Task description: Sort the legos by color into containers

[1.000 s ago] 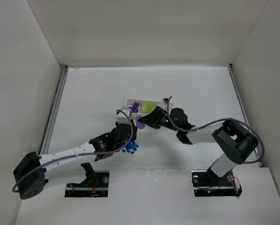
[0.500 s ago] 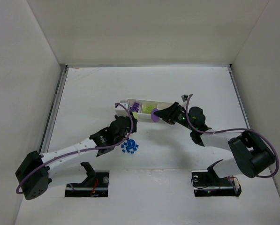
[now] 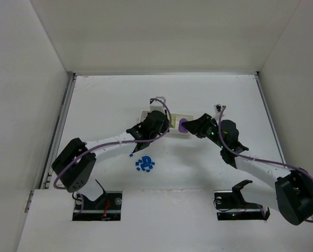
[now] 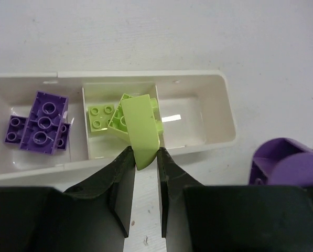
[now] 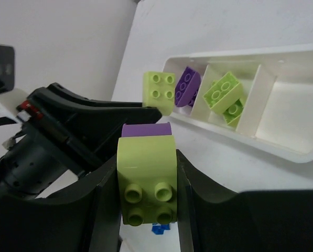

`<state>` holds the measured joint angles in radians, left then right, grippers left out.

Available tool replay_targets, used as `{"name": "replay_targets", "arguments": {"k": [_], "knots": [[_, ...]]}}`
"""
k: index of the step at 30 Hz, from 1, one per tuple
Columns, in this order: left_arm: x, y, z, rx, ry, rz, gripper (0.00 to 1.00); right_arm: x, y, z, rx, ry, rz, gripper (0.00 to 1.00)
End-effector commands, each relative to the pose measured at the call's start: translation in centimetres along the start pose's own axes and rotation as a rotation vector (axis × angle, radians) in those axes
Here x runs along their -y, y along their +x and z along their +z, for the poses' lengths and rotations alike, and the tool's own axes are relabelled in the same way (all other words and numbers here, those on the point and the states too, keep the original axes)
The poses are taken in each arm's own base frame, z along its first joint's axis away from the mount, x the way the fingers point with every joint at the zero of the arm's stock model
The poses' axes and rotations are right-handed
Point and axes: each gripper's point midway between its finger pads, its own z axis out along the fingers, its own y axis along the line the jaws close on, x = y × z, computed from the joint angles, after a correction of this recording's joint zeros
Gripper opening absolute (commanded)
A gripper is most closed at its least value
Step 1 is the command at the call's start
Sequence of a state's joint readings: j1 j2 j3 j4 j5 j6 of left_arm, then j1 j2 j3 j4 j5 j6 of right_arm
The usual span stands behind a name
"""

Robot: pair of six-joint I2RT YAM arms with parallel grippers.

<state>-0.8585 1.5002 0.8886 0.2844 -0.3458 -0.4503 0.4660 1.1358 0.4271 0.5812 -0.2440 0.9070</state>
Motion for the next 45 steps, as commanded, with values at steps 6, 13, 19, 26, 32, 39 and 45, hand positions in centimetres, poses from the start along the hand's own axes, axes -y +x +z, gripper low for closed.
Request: {"name": "replay_targets", "arguments": {"k": [6,13,19,26,32,39,45], "knots": [[1.5,-0.9,3.3,-0.007,0.038,-0.057,0.09,1.7,-0.8,-0.7,0.057,0.079,-0.086,0.32],[3.1,0.6,5.3,-0.074,0.088,-0.049,0.09,1.9,-0.6,-0.8,0.056,0.082,-0.081,0.32],[2.6,1.6,6.5,-0.109,0.064,-0.038,0.13,1.9,-0.7,-1.0,0.06,0.078,-0.078,0.32],[1.3,1.8,6.5,-0.109,0.005,-0.027,0.24,1.9,-0.7,-1.1,0.063,0.078,-0.078,0.33],[1.2,0.6,5.3,-0.069,0.005,-0.036,0.39,1.9,-0.7,-1.1,0.063,0.078,-0.078,0.33],[2.8,-2.5,2.2,-0.015,0.082,-0.143,0.44,2.0,-0.5,-0.9,0.054,0.078,-0.077,0.33],[3.5,-3.7,-0.9,-0.013,0.153,-0.356,0.48,1.4,-0.5,-0.6,0.055,0.048,-0.066,0.34]]}}
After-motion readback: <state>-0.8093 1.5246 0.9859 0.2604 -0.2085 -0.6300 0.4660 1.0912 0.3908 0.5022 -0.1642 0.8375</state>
